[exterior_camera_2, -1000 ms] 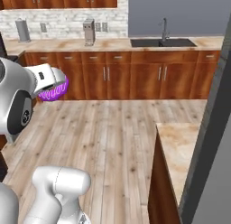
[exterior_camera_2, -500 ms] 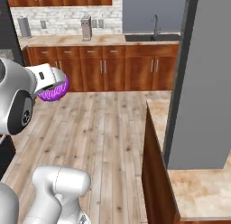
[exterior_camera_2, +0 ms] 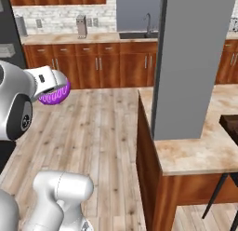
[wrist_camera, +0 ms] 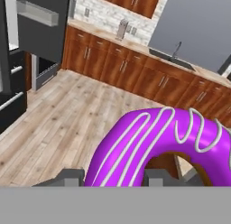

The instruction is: Take the donuts from the fridge and place them on the empty tray on the dining counter.

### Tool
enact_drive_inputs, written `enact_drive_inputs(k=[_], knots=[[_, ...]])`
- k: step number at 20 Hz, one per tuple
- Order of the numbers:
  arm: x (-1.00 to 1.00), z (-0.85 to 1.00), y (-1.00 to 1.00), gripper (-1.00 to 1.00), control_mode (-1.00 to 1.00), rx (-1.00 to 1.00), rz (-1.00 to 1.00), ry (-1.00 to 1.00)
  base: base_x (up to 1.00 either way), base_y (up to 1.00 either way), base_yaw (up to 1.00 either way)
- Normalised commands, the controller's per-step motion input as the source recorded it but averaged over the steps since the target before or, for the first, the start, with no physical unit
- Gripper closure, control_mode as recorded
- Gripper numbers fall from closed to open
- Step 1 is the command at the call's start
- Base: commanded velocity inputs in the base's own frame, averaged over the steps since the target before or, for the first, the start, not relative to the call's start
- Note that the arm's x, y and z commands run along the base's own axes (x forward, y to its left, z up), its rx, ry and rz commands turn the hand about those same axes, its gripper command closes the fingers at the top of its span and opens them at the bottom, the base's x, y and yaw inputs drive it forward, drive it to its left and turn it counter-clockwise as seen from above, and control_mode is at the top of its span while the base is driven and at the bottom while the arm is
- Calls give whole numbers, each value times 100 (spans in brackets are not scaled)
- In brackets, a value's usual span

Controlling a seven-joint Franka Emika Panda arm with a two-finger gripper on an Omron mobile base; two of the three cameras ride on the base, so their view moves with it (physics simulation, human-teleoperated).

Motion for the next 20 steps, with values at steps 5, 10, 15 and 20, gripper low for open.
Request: enact_drive_inputs(k=[5,10,15,20], knots=[[0,0,0,100,100,0,0,0,0,-81,-6],[0,0,0,100,100,0,0,0,-22,-79,-4],[0,0,0,100,100,0,0,0,-97,-47,-5],[0,0,0,100,100,0,0,0,-73,-50,-7]])
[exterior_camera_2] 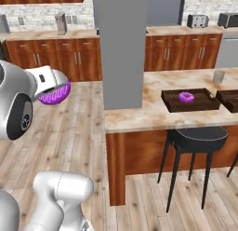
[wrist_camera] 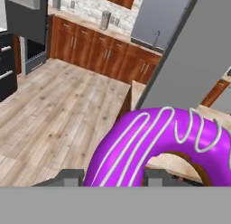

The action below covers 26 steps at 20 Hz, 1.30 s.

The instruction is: Take the donuts from the fridge and place them on the empty tray on the dining counter.

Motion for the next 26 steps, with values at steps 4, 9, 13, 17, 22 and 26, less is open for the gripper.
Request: enact_drive_inputs(k=[4,9,13,17,22,26], knots=[[0,0,0,100,100,0,0,0,-2,-83,-4],[0,0,0,100,100,0,0,0,8,-80,-1],[0,0,0,100,100,0,0,0,1,-83,0],[0,0,0,100,100,0,0,0,0,-83,0],[0,0,0,100,100,0,0,0,0,-73,0],[0,0,0,100,100,0,0,0,2,-66,0]])
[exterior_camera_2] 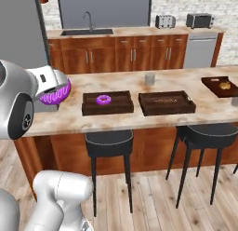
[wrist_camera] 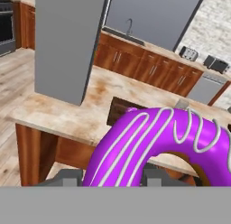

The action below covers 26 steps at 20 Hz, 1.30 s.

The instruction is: Take the donuts from the fridge and place them on the empty tray on the dining counter.

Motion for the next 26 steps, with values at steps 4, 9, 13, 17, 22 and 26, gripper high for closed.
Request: enact_drive_inputs(k=[4,9,13,17,22,26], knots=[[0,0,0,100,100,0,0,0,15,-50,0],[0,0,0,100,100,0,0,0,26,-47,0],[0,0,0,100,100,0,0,0,51,-53,6],[0,0,0,100,100,0,0,0,59,-54,16],[0,0,0,100,100,0,0,0,61,-36,16],[0,0,0,100,100,0,0,0,78,-12,18]])
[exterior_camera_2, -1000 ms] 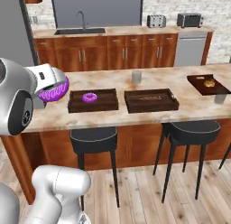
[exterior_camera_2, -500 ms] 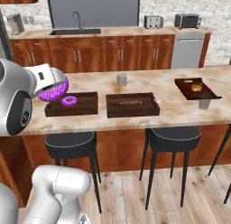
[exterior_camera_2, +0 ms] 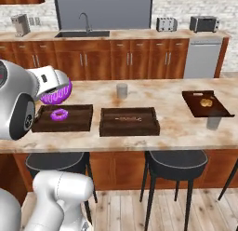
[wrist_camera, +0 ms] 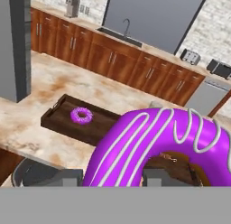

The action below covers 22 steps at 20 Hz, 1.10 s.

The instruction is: Take the donuts from the fridge and place them on the empty tray on the dining counter.

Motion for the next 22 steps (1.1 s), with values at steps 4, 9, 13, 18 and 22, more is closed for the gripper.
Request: enact_drive_inputs(k=[4,9,13,18,22], knots=[[0,0,0,100,100,0,0,0,95,0,13],[0,0,0,100,100,0,0,0,100,0,20],[0,0,0,100,100,0,0,0,100,-2,26],[0,0,0,100,100,0,0,0,99,-6,29],[0,0,0,100,100,0,0,0,92,-6,27]])
